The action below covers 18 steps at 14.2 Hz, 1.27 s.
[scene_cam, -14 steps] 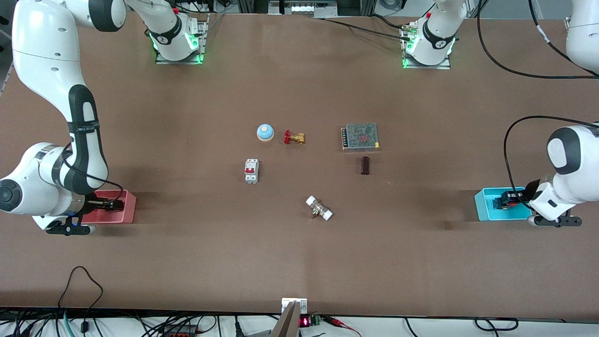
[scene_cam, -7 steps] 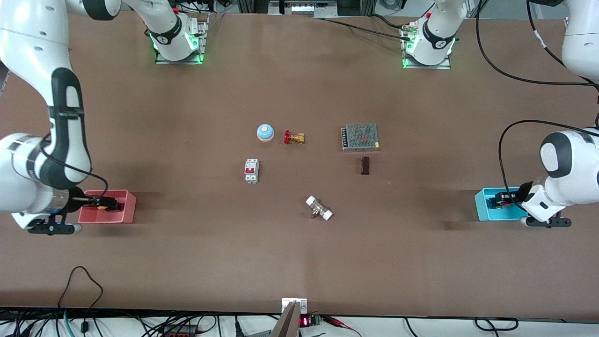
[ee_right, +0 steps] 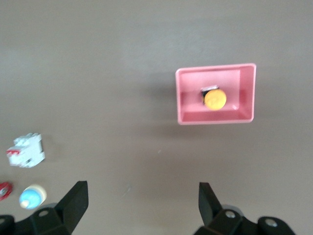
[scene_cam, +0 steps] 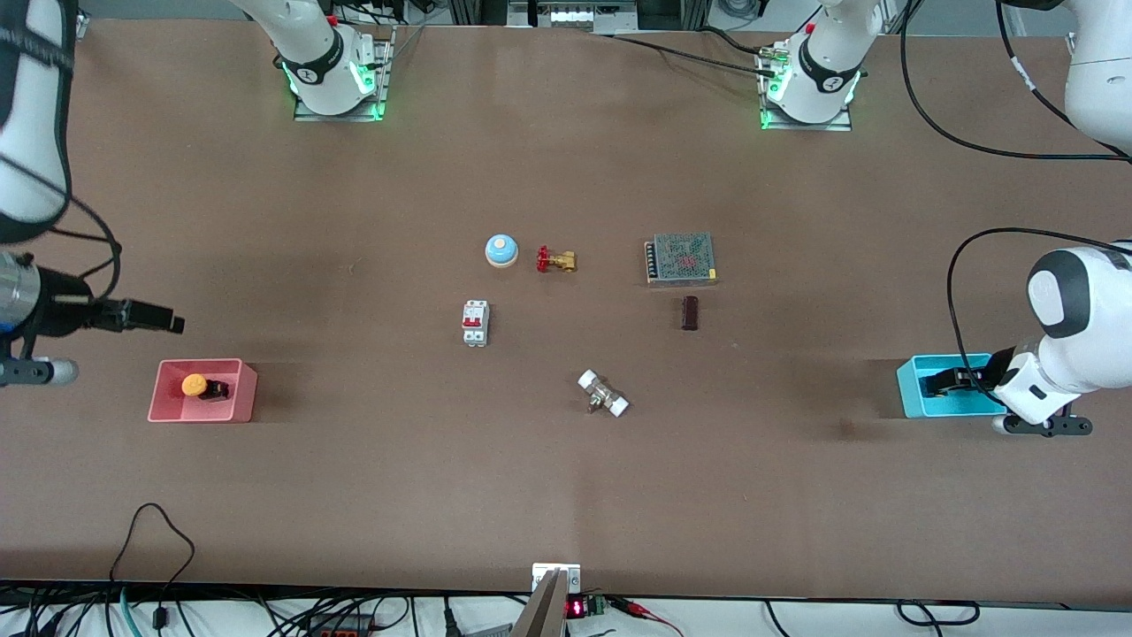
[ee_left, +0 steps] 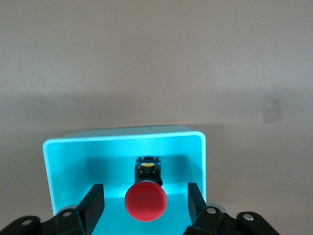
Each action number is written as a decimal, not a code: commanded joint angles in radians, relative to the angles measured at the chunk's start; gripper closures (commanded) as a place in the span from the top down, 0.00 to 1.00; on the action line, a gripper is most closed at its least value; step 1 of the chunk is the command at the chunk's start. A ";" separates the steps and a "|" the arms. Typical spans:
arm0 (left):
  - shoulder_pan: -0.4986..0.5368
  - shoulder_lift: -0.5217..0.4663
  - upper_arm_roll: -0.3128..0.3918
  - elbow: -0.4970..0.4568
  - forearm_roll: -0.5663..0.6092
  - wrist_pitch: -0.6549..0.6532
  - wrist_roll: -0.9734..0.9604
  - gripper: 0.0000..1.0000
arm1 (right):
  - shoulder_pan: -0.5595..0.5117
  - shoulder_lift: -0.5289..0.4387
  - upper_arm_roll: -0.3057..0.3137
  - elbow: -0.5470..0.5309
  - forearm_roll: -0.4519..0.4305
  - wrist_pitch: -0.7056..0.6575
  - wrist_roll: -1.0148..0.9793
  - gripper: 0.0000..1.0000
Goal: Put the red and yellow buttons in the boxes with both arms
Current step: 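Open the right gripper and lift away while left gripper releases red button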
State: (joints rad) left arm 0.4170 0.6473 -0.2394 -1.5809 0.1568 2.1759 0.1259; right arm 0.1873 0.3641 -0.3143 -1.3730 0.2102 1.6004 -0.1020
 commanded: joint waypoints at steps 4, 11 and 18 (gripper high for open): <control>-0.032 -0.090 -0.021 -0.001 0.021 -0.034 -0.066 0.91 | 0.074 -0.238 0.004 -0.150 -0.176 -0.050 0.041 1.00; -0.141 -0.257 -0.037 -0.005 0.010 -0.274 -0.238 0.91 | -0.041 -0.267 0.091 -0.164 -0.176 -0.042 0.050 1.00; -0.116 -0.497 -0.084 -0.022 -0.127 -0.461 -0.186 0.91 | -0.069 -0.376 0.152 -0.263 -0.219 -0.024 0.104 1.00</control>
State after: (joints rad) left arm 0.2793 0.2344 -0.3184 -1.5634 0.0810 1.7545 -0.1149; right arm 0.1194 0.0792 -0.1800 -1.5389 0.0101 1.5471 -0.0317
